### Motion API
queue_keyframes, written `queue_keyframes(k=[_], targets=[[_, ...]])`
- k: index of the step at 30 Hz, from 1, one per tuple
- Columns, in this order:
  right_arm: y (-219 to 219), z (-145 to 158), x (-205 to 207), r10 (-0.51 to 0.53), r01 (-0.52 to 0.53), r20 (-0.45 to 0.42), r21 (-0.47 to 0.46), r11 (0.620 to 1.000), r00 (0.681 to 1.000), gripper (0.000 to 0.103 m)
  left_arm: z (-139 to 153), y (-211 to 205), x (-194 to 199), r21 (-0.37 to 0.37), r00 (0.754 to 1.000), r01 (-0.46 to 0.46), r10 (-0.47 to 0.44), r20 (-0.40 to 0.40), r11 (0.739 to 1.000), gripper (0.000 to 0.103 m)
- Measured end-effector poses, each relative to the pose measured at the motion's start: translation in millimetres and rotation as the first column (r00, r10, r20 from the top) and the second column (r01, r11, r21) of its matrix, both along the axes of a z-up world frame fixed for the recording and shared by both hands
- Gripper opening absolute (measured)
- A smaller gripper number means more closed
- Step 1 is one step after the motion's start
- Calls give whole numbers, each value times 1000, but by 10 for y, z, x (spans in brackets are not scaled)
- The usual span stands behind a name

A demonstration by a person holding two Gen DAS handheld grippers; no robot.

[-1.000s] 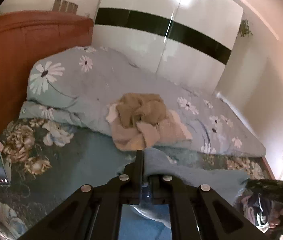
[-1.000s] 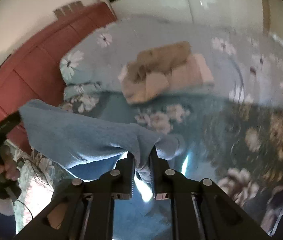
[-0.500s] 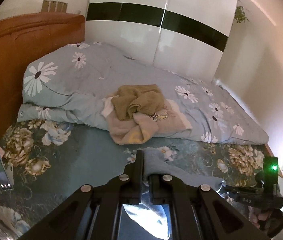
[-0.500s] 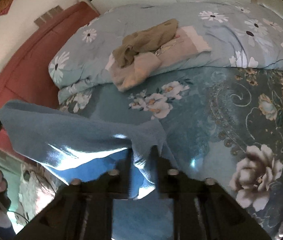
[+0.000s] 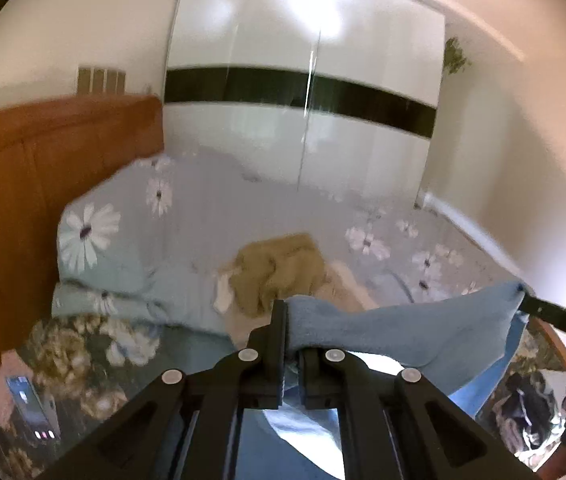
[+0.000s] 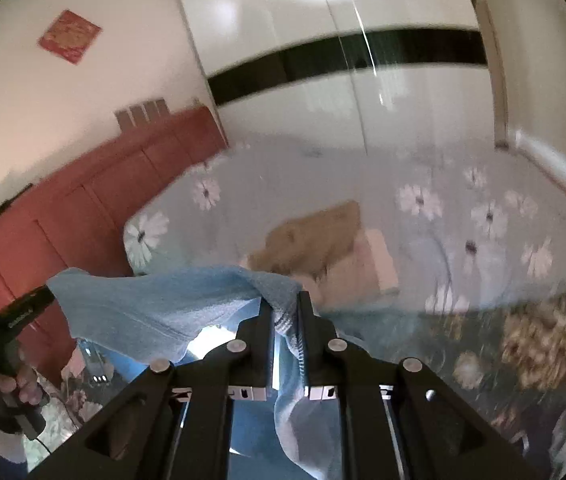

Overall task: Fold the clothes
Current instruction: 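Grasp the blue shirt with the left gripper while the right gripper holds it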

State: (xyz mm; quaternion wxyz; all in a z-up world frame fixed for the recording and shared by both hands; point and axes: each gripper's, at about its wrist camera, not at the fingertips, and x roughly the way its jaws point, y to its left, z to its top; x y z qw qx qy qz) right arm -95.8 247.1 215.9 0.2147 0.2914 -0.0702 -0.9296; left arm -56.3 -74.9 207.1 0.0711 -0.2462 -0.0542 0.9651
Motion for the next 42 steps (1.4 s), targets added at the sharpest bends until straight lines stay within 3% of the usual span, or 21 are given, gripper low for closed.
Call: queue_keyframes(k=[5,8,13,19,22,25,29,33,37,42], targets=[[-21,263,446,39,-37,-88,20,999,995,10,259,-114,384,11,996,23,-22,-82,1000,5],[-9,186,652,69,-66,-75,43,997,995,10,191,-154,647,-15,994,35,-36,-100,999,5],[40,44,966,125,-120,-49,81,989,991,10,-77,-149,946,-58,997,67,-70,-45,996,5],[113,-4,1003,167,-164,-27,100,981,986,10,68,-85,1114,-152,990,104,-117,-80,983,6],[76,-260,718,148,-152,49,106,983,988,10,-90,9,872,-206,994,96,-104,-29,974,8],[25,-729,311,105,-128,187,112,985,977,10,-564,85,371,-192,989,102,-78,128,976,8],[13,-1486,-187,50,-99,370,114,989,928,10,-1306,80,-219,-99,942,97,-60,331,990,8],[28,-2103,-588,14,-82,493,115,990,870,10,-1920,86,-711,-35,880,73,-48,472,997,8],[97,-2428,-1076,-15,-32,554,74,997,832,10,-2309,163,-1122,-20,840,56,-36,542,998,7],[137,-2813,-1762,-61,24,624,68,997,779,10,-2699,243,-1918,5,790,41,-35,613,999,7]])
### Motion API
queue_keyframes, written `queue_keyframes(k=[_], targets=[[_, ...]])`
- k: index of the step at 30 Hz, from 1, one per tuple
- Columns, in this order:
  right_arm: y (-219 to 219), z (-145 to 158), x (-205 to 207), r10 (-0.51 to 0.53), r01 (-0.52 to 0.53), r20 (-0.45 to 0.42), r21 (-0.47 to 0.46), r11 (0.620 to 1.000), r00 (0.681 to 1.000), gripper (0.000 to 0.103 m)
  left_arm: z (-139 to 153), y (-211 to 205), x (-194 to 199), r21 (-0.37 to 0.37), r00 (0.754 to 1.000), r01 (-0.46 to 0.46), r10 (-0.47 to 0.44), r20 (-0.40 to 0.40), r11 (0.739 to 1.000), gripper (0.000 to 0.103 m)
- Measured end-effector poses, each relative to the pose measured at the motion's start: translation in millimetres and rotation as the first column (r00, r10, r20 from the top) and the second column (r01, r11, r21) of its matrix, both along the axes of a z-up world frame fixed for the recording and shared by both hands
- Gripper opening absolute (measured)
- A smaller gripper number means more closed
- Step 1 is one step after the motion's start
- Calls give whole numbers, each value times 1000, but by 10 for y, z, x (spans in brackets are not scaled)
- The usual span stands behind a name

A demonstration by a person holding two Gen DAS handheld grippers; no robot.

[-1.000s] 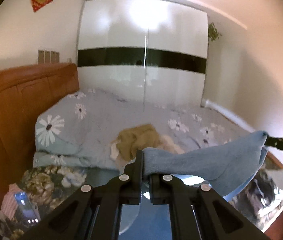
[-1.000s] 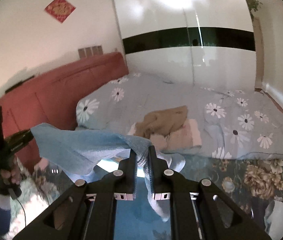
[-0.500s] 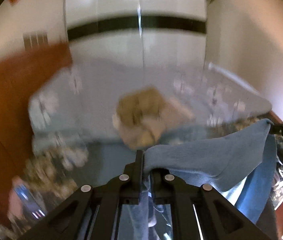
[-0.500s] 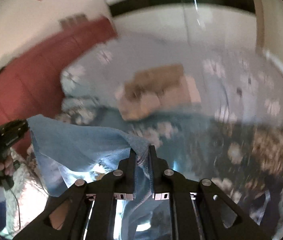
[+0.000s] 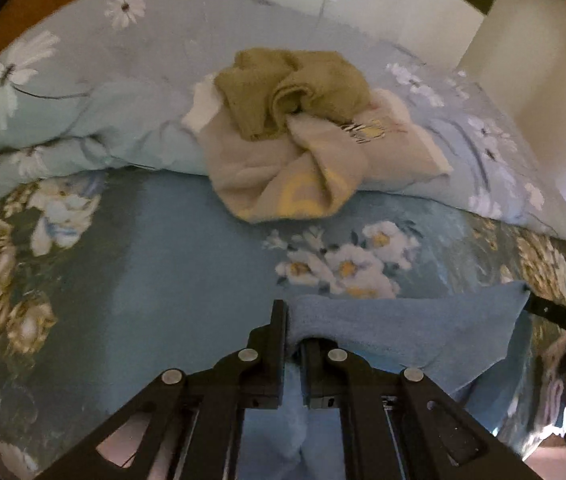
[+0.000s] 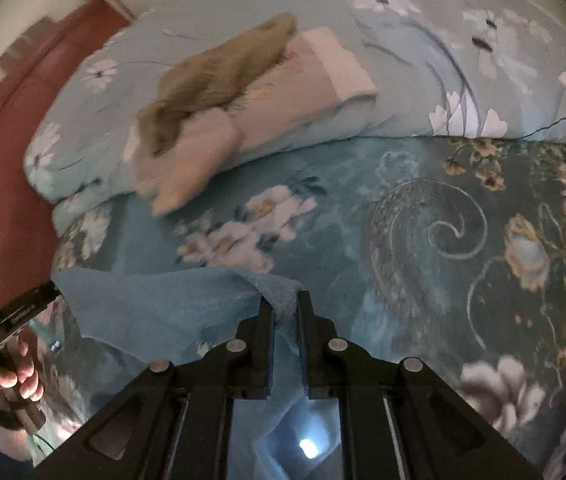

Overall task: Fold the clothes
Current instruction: 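Grasp the blue shirt with the left gripper while the right gripper holds it, then lower the blue shirt flat onto the duvet with both grippers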

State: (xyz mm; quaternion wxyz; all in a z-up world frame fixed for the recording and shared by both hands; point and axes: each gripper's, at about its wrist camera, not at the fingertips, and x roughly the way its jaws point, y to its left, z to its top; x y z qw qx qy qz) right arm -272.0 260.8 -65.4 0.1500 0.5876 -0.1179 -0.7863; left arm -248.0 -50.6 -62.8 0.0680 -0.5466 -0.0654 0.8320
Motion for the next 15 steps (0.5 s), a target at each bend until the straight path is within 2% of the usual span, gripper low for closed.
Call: queue_keyframes(k=[6,11,15], targets=[[-55,-563,-527,-20,15,113,45,999,993,10,-578,63,-653,-20,993,5,-3,122,1000,7],[-145,-864,-820,-22,11,149,74,997,989,10,-1000,47,-996,-36,980,-17,23,197,999,7],[-217,-1099,-929,-32,13,186,102,995,982,10,-1293,3,-1117,-40,965,-43,52,258,998,7]])
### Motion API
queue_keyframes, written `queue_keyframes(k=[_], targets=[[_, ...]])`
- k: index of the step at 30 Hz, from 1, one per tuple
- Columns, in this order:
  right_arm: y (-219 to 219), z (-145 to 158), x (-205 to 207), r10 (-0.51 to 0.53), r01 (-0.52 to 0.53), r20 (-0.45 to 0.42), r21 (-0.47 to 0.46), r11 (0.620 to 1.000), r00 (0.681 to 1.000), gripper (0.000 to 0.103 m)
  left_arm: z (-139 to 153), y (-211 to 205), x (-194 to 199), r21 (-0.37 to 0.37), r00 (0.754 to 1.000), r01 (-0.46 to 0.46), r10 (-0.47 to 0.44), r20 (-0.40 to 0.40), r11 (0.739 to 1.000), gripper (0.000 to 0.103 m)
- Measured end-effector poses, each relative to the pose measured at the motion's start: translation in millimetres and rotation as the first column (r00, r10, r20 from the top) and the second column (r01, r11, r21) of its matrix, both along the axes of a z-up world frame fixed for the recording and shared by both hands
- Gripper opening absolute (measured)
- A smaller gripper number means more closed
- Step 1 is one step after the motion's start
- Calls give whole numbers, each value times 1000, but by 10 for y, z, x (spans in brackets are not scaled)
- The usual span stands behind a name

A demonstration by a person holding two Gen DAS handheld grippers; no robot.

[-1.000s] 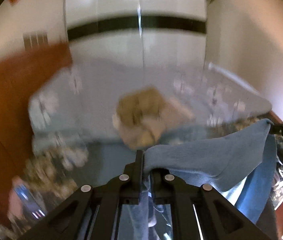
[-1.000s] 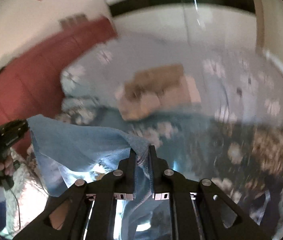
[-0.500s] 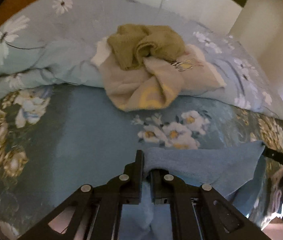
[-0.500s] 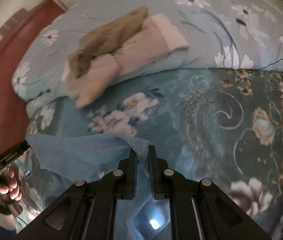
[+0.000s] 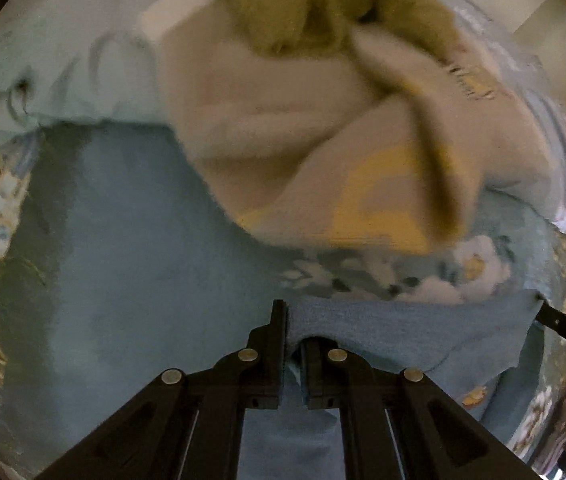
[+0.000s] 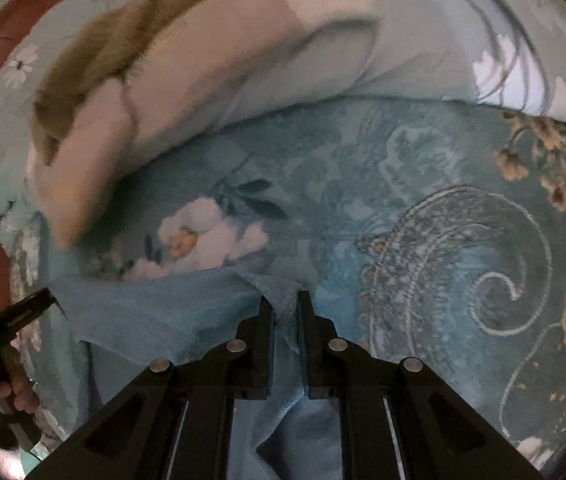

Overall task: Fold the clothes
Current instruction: 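Lower the blue shirt flat onto the duvet with both grippers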

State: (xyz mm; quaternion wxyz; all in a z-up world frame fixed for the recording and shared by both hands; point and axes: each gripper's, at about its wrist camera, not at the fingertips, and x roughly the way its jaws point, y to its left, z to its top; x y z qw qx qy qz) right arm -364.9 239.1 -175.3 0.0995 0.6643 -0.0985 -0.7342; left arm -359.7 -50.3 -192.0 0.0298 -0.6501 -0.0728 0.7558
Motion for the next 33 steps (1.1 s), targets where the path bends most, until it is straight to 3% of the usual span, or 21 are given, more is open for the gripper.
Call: queue_keyframes(k=[4,7,12,15,18,22,26,29,31,33], targets=[[-31,-102,-7,5,-5,9,18,1000,1000,11,-161,-10,-5,4,999,-2,2,35,1000,8],[-25,-63,17,24,-24,4,19,1000,1000,11,-110,-58,53,56,999,-4,2,41,998,10],[-6,193,311,75,-72,-41,68,995,996,31,135,-155,343,88,999,24,-27,36,996,41],[89,432,666,72,-68,-93,50,996,993,37,414,-247,733,75,998,58,-57,-8,995,48],[268,646,1216,2,-1,-125,10,1000,992,41,601,-340,1169,77,996,79,-76,-41,994,58],[418,762,1832,-51,51,-125,-3,999,991,42,692,-398,1731,84,994,111,-110,-24,990,59],[529,699,2236,-82,80,-79,-26,996,994,42,588,-337,2142,103,991,130,-134,29,986,59],[553,708,2409,-122,118,-66,-54,992,990,42,467,-235,2318,58,988,141,-144,50,988,58],[549,769,2467,-139,133,-71,-81,988,988,42,446,-228,2346,16,990,131,-132,48,991,53],[508,847,2510,-136,128,-87,-90,988,987,42,462,-266,2350,-5,993,109,-109,38,994,36]])
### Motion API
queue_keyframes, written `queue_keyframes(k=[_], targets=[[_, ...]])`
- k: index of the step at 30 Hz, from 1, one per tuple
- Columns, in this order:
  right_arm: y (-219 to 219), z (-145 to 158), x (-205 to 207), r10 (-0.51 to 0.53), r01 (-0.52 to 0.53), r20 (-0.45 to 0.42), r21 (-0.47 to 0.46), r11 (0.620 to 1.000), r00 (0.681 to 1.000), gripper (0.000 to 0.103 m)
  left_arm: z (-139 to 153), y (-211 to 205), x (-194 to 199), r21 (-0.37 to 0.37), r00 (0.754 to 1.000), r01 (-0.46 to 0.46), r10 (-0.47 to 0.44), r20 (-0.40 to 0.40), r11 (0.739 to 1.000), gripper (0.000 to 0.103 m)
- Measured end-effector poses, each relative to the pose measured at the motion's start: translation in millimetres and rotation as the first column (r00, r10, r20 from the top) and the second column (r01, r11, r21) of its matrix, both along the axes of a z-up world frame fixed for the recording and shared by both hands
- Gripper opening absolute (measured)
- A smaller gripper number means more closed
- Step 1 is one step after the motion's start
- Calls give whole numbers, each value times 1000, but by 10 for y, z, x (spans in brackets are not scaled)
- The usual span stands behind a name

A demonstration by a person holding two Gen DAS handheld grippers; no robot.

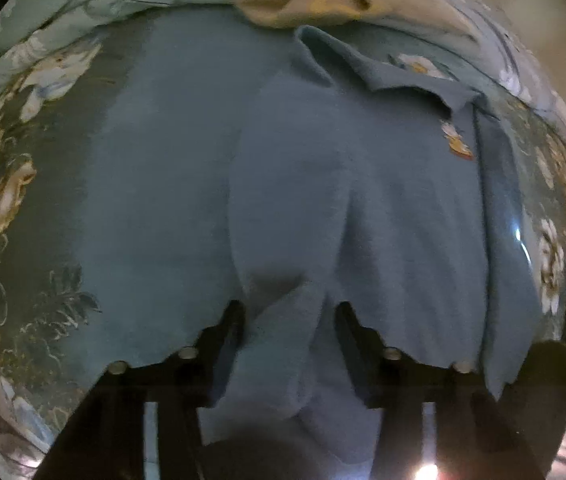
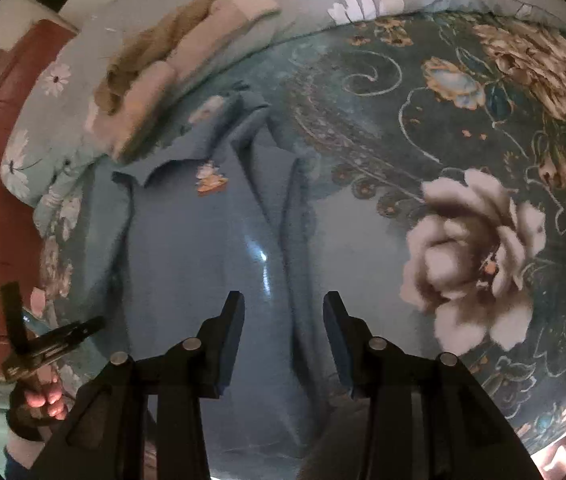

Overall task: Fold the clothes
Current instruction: 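Lower the blue shirt flat onto the duvet with both grippers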

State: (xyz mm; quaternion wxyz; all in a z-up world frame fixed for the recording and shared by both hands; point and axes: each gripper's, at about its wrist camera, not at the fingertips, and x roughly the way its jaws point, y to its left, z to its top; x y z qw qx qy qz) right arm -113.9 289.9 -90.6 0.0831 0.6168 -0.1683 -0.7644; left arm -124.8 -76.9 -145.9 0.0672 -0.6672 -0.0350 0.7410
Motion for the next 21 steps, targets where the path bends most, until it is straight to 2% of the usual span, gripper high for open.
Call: queue_keyframes(k=[1,3,9,15,21], targets=[[-34,32,11,8,-8,-6,1,1000,1000,42,15,-29,-4,-4,1000,-13,13,-6,1000,29],[-87,47,33,18,-18,-13,3,1000,1000,42,56,-89,-14,-18,999,-30,30,-24,999,6],[-36,34,62,14,-14,-4,7,1000,1000,42,263,-485,-199,-54,989,-108,102,-105,993,5],[-3,-106,30,8,-9,33,27,1000,999,42,467,-1183,-547,-59,952,-269,256,-166,961,5],[-54,-297,-51,20,-25,87,52,998,996,42,368,-1663,-972,-107,934,-334,314,-169,936,5]])
